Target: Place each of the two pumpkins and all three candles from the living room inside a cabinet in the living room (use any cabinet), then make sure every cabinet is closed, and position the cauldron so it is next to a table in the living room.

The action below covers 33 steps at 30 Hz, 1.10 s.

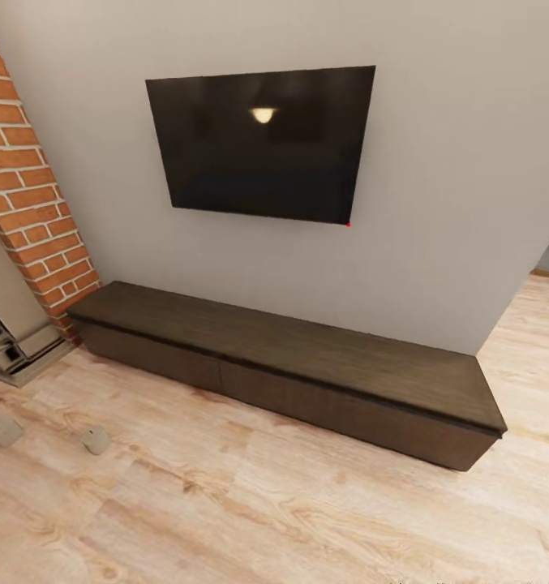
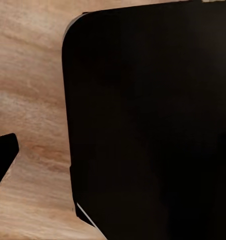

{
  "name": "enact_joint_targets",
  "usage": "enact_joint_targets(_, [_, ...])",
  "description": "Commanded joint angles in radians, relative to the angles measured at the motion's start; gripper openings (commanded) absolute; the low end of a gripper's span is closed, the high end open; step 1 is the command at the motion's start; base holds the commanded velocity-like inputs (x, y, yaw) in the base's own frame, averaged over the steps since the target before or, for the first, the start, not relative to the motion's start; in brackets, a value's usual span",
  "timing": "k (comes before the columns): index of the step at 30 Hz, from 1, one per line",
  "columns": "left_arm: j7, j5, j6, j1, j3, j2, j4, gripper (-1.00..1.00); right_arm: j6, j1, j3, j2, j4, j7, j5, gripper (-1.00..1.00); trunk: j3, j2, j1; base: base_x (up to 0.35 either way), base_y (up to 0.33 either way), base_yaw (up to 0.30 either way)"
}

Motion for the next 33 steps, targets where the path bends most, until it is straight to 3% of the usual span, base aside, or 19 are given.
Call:
enact_joint_targets(1, [-0.001, -0.001, -0.004, 0.0, -0.002, 0.0, 0.001, 1.0, -0.004, 0.0, -0.005, 0.0, 0.0, 0.006, -0.011, 1.0, 0.0, 0.0, 0.0, 0.074, 0.247, -0.266])
enact_joint_targets(13, [-0.001, -0.002, -0.008, 0.0, -0.008, 0.0, 0.001, 1.0, -0.004, 0.0, -0.005, 0.0, 0.0, 0.006, -0.011, 1.0, 0.011, 0.0, 0.0, 0.105, 0.181, -0.266])
enact_joint_targets(33, [-0.001, -0.004, -0.016, 0.0, -0.023, 0.0, 0.001, 1.0, -0.004, 0.0, -0.005, 0.001, 0.0, 0.006, -0.011, 1.0, 0.029, 0.0, 0.0, 0.137, 0.016, -0.267])
